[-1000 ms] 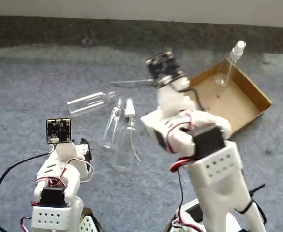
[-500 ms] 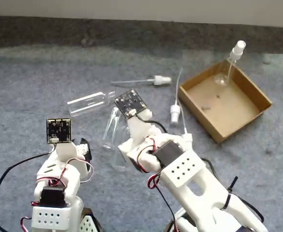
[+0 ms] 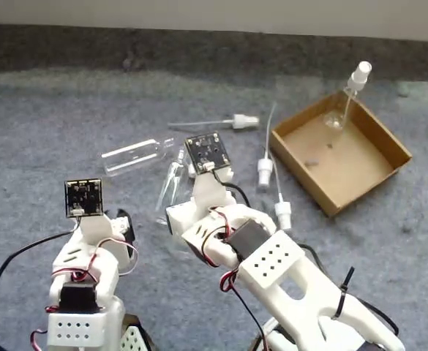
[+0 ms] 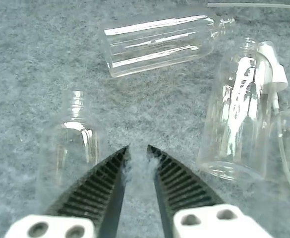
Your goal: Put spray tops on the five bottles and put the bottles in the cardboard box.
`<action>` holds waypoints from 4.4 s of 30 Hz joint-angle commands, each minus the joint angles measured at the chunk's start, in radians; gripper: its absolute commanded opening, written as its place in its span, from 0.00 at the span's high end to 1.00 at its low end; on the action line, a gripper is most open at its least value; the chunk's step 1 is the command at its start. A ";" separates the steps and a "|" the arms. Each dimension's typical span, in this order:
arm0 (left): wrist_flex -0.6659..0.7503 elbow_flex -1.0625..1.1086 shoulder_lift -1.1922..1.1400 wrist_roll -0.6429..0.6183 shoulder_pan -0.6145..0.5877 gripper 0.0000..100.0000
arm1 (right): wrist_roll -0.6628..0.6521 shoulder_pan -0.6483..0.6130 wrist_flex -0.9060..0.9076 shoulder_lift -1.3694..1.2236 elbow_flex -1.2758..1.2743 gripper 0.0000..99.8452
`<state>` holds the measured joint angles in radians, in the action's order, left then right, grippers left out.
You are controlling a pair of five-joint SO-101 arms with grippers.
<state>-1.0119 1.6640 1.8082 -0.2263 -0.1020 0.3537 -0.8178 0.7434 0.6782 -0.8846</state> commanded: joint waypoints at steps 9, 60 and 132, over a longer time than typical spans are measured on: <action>0.021 -0.024 0.008 0.006 -0.030 1.00 | 0.025 0.059 -0.035 -0.170 0.019 0.63; 0.021 -0.016 0.008 0.006 -0.024 1.00 | -0.477 0.377 0.334 0.044 0.180 0.87; 0.094 0.030 0.007 0.006 -0.022 1.00 | -0.743 0.420 0.443 -0.760 0.644 0.71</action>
<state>-0.9352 1.6732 1.8082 -0.2263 -0.1174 -0.3982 -0.4127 1.2114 -0.0875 -0.2908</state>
